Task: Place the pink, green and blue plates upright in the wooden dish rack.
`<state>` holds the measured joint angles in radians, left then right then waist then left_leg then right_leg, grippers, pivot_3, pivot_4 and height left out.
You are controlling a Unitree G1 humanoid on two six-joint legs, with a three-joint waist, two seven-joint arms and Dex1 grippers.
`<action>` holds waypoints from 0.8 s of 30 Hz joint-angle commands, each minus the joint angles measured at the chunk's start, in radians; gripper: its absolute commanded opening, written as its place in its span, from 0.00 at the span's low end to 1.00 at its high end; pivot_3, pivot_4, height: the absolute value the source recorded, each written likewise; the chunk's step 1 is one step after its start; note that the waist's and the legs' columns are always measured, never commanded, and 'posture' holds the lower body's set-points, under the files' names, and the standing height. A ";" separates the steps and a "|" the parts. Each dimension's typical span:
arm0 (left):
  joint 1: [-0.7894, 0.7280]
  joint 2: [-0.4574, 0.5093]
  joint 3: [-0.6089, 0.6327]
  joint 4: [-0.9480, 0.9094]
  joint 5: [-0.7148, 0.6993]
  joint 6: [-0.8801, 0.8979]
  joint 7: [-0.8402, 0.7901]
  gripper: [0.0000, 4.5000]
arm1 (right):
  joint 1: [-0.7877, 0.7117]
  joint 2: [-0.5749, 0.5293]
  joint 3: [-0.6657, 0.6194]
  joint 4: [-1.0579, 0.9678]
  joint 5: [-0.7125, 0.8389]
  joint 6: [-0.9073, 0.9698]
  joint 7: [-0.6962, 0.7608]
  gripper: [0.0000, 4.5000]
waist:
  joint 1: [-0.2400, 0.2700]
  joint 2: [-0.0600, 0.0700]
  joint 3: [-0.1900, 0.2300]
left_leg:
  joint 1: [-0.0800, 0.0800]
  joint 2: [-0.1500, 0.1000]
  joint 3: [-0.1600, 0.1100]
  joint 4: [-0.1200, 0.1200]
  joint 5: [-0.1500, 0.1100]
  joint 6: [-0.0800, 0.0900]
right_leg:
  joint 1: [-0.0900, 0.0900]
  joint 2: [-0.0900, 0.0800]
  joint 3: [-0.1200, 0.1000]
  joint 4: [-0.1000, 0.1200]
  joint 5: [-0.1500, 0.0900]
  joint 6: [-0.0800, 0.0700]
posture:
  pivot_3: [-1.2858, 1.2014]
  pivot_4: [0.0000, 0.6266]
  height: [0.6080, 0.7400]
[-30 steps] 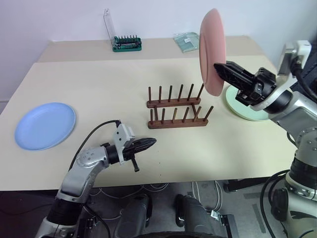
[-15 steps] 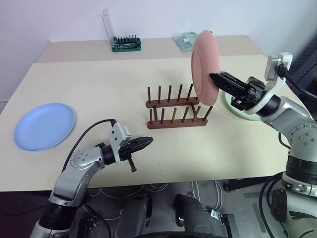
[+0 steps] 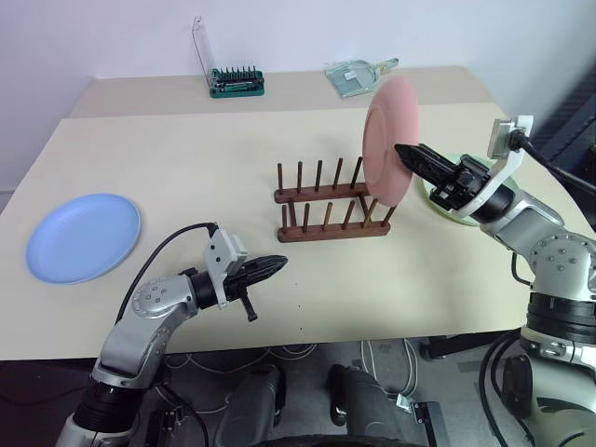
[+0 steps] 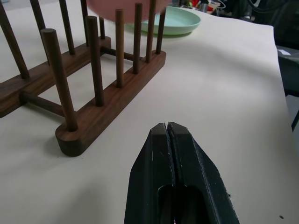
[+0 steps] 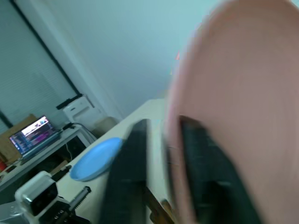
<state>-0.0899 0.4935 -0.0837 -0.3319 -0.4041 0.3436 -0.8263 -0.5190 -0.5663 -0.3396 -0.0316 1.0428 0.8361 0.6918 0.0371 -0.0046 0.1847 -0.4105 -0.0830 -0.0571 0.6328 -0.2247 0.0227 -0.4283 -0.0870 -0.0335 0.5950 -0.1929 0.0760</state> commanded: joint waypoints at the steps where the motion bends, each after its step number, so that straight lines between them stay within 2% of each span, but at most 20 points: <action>1: 0.004 0.001 0.005 -0.044 -0.011 -0.001 0.005 0.00 | -0.010 0.006 -0.023 -0.017 -0.016 -0.041 -0.003 0.64 | 0.000 0.001 0.001 | 0.000 0.000 0.000 0.000 0.000 0.000 | 0.000 0.000 0.000 0.000 0.000 0.000 | 0.52 0.24 1.00; 4: 0.005 0.001 0.004 -0.039 -0.009 -0.004 0.005 0.00 | -0.011 0.013 -0.025 -0.018 -0.050 -0.080 -0.021 0.96 | 0.000 0.001 0.001 | 0.000 0.000 0.000 0.000 0.000 0.000 | 0.000 0.000 0.000 0.000 0.000 0.000 | 0.52 0.24 1.00; 5: 0.005 0.000 0.003 -0.038 -0.009 -0.005 0.005 0.00 | -0.010 0.012 -0.025 -0.020 -0.061 -0.093 -0.022 0.99 | 0.000 0.001 0.001 | 0.000 0.000 0.000 0.000 0.000 0.000 | 0.000 0.000 0.000 0.000 0.000 0.000 | 0.52 0.24 1.00; 10: 0.002 0.000 0.000 -0.037 -0.007 -0.006 0.005 0.00 | -0.009 -0.034 -0.081 -0.067 -0.107 -0.176 -0.031 0.99 | 0.001 0.001 0.001 | 0.000 0.000 0.000 0.000 0.000 0.000 | 0.000 0.000 0.000 0.000 0.000 0.000 | 0.52 0.24 1.00; 16: -0.001 0.001 -0.005 -0.032 -0.010 -0.002 -0.002 0.00 | 0.057 -0.194 -0.219 -0.028 -0.205 -0.250 -0.049 0.99 | 0.004 0.002 0.001 | -0.001 0.000 0.000 0.000 0.000 0.000 | 0.000 0.000 0.000 -0.002 0.000 0.000 | 0.52 0.24 1.00; 18: -0.005 0.001 -0.011 -0.029 -0.009 0.000 -0.007 0.00 | 0.112 -0.246 -0.193 -0.001 -0.289 -0.283 -0.028 0.99 | 0.003 0.001 0.001 | -0.001 0.000 0.001 -0.001 0.000 0.000 | 0.000 0.000 0.000 -0.002 0.000 0.000 | 0.52 0.24 1.00; 20: -0.013 0.001 -0.018 -0.022 -0.006 -0.001 -0.010 0.00 | 0.181 -0.298 -0.115 0.041 -0.417 -0.345 0.008 0.99 | 0.000 0.002 0.001 | -0.001 0.000 0.001 -0.001 0.000 0.000 | 0.000 0.000 0.000 -0.002 0.000 0.000 | 0.52 0.24 1.00; 24: -0.018 0.001 -0.021 -0.017 -0.005 -0.003 -0.011 0.00 | 0.206 -0.319 -0.063 0.083 -0.508 -0.407 0.035 0.99 | -0.013 0.006 0.001 | 0.001 0.003 0.006 0.000 0.000 0.000 | 0.000 -0.001 0.000 -0.001 0.000 0.001 | 0.52 0.24 1.00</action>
<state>-0.0930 0.4923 -0.1039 -0.3323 -0.4039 0.3453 -0.8330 -0.2962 -0.8566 -0.4002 0.0580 0.5781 0.4858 0.7137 0.0245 0.0011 0.1857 -0.4092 -0.0802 -0.0508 0.6330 -0.2248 0.0230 -0.4284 -0.0875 -0.0334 0.5946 -0.1932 0.0768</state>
